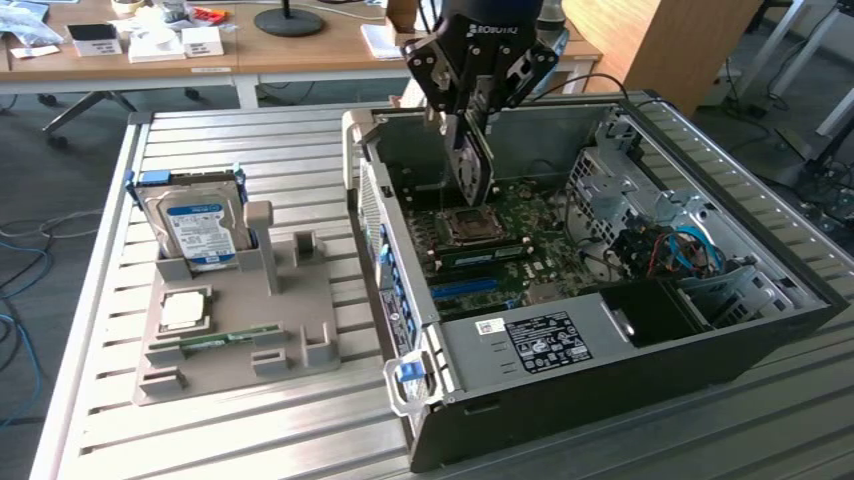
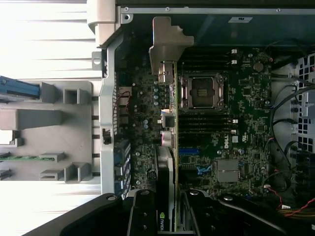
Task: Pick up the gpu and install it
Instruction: 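Pick up the gpu and move the gpu toward the slot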
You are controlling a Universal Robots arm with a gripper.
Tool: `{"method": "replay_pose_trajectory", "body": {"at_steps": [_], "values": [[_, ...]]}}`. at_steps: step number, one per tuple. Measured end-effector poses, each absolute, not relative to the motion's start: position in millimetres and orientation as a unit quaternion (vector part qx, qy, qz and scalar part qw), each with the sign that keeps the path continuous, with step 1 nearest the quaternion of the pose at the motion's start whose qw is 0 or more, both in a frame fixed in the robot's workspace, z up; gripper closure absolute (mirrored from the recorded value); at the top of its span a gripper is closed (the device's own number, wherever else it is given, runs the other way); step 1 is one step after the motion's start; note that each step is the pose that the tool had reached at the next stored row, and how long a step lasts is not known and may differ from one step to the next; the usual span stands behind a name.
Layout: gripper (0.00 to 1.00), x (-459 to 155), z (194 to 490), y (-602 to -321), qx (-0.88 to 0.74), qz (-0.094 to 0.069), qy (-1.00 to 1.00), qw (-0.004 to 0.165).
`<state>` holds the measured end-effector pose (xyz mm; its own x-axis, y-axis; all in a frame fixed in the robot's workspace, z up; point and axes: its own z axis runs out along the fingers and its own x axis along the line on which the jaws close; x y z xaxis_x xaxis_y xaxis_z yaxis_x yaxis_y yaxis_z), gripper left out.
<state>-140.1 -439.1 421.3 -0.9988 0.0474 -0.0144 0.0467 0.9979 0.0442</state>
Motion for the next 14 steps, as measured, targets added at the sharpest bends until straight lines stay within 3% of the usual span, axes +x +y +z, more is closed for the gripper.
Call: {"method": "replay_pose_trajectory", "body": {"at_steps": [14], "values": [[0.73, -118.7, 421.4, -439.0, 0.024, 0.022, 0.999, 0.008]]}}
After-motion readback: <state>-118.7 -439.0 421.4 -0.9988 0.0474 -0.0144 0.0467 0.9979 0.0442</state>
